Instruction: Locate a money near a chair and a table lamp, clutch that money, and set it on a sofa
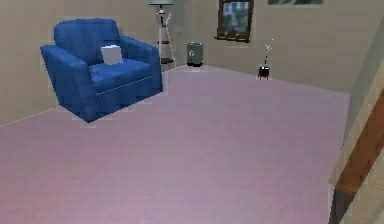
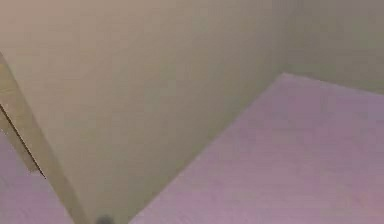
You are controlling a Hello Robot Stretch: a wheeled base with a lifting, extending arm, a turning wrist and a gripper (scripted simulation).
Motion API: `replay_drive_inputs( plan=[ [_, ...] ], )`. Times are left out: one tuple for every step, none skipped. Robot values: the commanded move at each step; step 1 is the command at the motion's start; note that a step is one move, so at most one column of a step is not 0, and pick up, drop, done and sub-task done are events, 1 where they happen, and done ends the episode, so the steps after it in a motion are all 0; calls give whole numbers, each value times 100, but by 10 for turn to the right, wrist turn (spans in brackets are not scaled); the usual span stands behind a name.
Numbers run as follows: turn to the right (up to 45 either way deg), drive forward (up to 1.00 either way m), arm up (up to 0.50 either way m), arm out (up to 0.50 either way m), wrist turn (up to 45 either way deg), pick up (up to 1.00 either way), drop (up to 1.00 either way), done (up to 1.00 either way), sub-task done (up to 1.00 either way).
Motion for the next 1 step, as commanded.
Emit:
replay_drive_inputs(
  plan=[
    [0,80,0,0,0,0,0,0,0]
  ],
)
